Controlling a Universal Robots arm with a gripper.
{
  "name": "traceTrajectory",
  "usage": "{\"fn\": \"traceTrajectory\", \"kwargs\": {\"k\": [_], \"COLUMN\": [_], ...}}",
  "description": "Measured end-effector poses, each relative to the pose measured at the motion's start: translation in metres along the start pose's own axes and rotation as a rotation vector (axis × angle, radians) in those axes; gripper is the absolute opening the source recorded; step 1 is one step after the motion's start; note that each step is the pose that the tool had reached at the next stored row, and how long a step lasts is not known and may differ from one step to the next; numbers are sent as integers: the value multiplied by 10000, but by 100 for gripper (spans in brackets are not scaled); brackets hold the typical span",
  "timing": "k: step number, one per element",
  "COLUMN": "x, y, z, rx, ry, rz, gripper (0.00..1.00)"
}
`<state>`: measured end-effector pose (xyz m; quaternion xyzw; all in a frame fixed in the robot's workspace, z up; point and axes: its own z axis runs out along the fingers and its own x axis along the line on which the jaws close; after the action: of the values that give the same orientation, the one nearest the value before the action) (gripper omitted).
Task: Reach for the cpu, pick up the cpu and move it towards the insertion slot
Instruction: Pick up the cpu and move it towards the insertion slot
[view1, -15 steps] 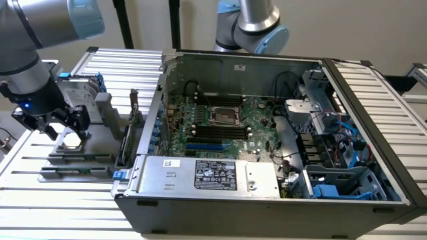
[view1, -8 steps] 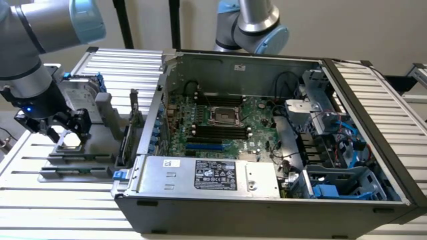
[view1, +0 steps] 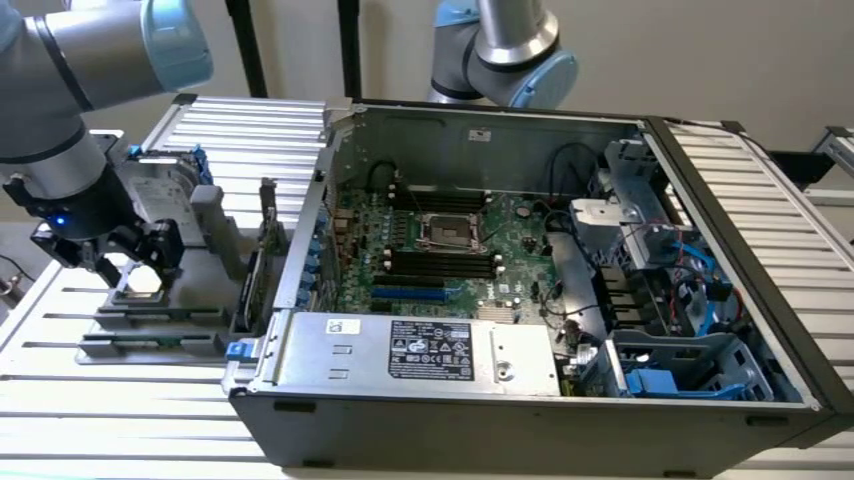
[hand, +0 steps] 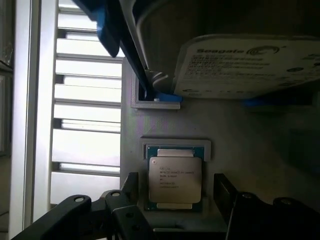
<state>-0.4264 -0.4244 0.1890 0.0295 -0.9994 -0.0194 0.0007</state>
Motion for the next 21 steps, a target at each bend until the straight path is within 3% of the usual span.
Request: {"fn": "traceTrajectory", "kwargs": {"k": [21], "x": [4], "y": [40], "z": [45], "rx": [2], "ry": [2], "rz": [10], "gripper": [71]}}
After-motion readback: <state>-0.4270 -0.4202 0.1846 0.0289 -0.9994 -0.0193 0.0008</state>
